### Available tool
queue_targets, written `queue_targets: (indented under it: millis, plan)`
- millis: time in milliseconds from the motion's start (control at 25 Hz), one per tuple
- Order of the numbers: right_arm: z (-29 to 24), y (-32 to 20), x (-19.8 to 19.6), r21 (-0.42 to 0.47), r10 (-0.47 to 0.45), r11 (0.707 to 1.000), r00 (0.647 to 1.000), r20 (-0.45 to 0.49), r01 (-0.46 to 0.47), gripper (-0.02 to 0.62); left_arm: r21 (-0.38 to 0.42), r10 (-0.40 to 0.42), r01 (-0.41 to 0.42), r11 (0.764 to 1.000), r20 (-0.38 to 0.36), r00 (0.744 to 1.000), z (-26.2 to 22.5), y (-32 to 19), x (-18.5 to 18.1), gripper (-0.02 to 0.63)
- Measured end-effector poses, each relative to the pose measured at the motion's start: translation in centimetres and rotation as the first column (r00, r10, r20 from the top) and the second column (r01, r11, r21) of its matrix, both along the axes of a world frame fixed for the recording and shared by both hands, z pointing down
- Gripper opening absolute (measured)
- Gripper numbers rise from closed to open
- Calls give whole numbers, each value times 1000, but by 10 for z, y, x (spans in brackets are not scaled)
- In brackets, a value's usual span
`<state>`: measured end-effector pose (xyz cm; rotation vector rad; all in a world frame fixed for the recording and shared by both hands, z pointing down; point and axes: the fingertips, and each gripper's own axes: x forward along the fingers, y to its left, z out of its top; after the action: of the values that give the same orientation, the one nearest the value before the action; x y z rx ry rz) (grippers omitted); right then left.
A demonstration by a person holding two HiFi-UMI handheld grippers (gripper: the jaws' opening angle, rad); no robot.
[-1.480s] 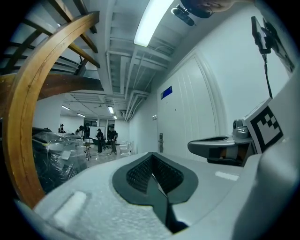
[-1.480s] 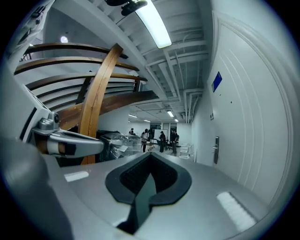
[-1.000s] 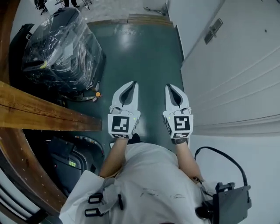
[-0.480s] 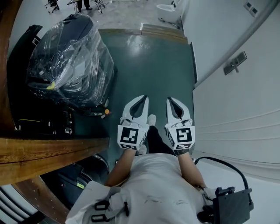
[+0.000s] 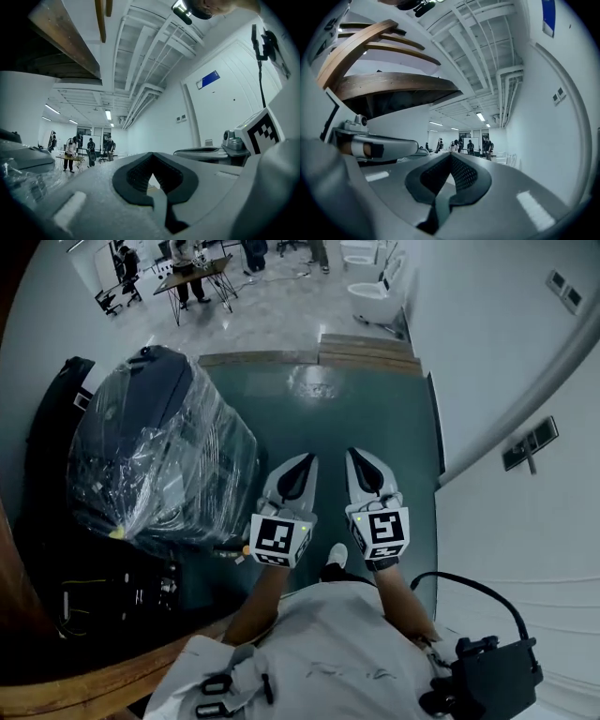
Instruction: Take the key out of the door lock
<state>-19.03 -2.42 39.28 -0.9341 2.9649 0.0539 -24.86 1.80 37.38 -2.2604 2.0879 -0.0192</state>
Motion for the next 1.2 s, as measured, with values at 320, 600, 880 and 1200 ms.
queue_targets:
  millis: [320,600,880,1200]
  plan:
    - [37,-104,-14,-123,48,991,999,-26,-51,6,-80,26,-31,996,-65,998,31,-94,-26,2]
    - [58,-188,-16,-148,145,977,988,-60,-153,6,-87,128,-136,987,-90,988,42,-198,-37,2]
    - [54,-305,-14,-130,359,921,930,-80,-367,6,-60,343,-349,935,-96,934,37,-328,-46,2]
    - [46,-382,9,-76,588,796,797,-137,-601,6,-105,619,-638,763,-168,767,55,-446,-20,2]
